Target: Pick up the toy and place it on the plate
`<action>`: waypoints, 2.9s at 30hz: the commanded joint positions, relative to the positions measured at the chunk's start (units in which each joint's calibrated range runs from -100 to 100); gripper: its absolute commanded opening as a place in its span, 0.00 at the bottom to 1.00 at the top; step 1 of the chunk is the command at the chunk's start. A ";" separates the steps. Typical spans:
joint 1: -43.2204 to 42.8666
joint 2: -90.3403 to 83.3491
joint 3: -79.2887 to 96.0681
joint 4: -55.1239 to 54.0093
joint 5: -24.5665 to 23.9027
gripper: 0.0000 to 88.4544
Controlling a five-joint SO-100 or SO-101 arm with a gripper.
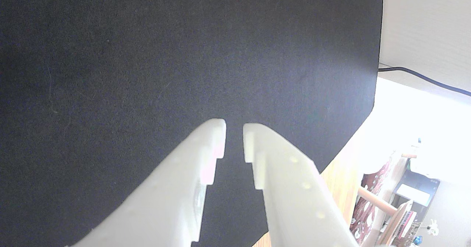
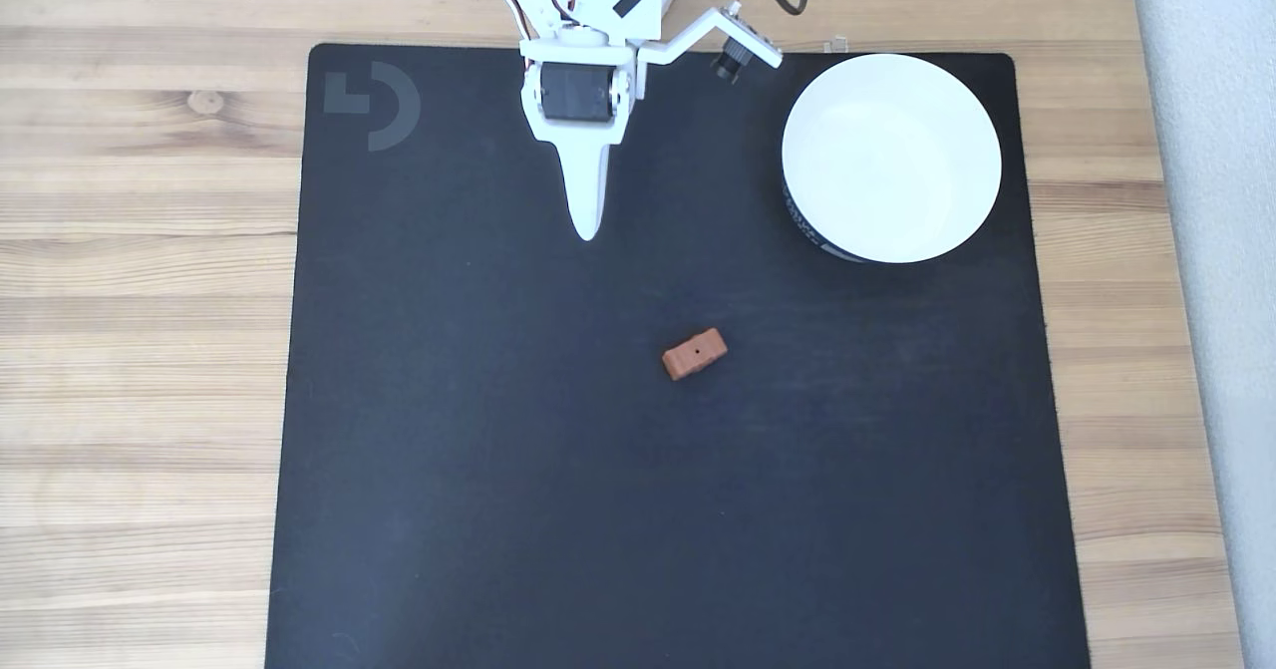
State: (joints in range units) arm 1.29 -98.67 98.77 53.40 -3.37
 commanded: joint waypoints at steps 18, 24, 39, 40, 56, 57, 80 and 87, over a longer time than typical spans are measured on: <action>0.09 -0.67 0.69 -0.39 -0.12 0.03; -0.08 -0.67 0.69 -0.39 -0.07 0.03; -0.24 -0.67 0.69 -0.39 -0.07 0.03; -0.24 -0.67 0.69 -0.39 0.03 0.03; 0.17 -0.75 0.69 0.29 -0.28 0.03; 0.17 -0.75 0.69 0.29 -0.28 0.03; 0.09 -0.75 0.51 0.37 -0.28 0.03; -0.41 -0.25 -1.57 0.37 -0.28 0.03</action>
State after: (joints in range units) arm 1.21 -98.67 98.77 53.40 -3.37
